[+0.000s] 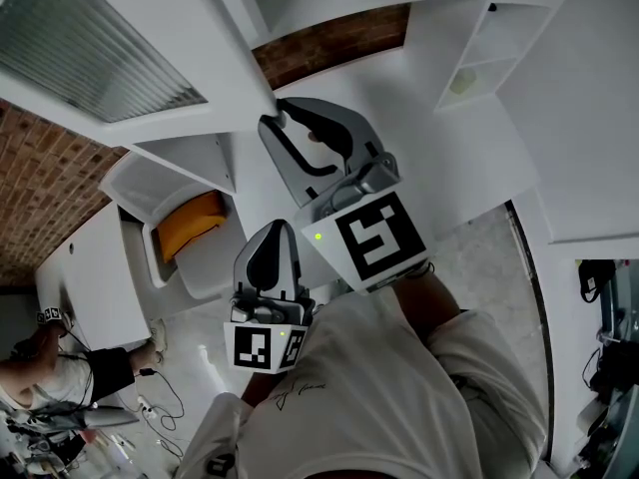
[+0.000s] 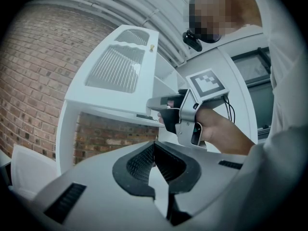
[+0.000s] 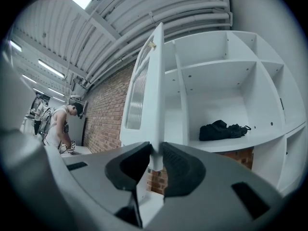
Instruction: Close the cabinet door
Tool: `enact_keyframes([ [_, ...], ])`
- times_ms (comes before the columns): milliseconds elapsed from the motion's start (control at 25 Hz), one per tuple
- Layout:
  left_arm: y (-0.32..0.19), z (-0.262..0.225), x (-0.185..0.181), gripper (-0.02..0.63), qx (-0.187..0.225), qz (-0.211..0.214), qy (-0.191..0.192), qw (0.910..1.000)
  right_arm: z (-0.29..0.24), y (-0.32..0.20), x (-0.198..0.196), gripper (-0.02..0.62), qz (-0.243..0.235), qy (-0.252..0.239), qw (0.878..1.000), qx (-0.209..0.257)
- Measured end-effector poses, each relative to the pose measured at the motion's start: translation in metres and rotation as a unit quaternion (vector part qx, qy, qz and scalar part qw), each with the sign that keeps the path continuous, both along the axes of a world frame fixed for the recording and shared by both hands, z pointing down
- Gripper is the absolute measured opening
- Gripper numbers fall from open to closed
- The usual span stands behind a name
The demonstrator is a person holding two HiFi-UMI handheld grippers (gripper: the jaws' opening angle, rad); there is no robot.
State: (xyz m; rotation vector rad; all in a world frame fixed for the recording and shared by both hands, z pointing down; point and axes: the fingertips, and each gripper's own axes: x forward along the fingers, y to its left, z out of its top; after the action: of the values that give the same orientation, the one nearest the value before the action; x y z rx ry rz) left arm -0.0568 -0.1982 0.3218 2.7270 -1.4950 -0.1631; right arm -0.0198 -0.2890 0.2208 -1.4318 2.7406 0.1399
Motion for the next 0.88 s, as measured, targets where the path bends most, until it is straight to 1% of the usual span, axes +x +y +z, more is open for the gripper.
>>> enact_keyframes([
  [200, -0.003, -0.002, 0.002, 0.017, 0.004, -0.003, 0.003, 1.0000, 0.000, -0.004, 0.001, 0.084, -0.002, -0.003, 1.000, 0.000],
  [400, -0.007, -0.002, 0.001, 0.017, 0.005, -0.011, 0.004, 0.9999, 0.000, -0.012, 0.003, 0.084, -0.004, 0.006, 1.000, 0.003],
  [880, -0.009, -0.003, 0.002, 0.017, 0.010, -0.021, 0.005, 0.9997, 0.001, -0.020, 0.003, 0.083, -0.012, -0.006, 1.000, 0.001],
])
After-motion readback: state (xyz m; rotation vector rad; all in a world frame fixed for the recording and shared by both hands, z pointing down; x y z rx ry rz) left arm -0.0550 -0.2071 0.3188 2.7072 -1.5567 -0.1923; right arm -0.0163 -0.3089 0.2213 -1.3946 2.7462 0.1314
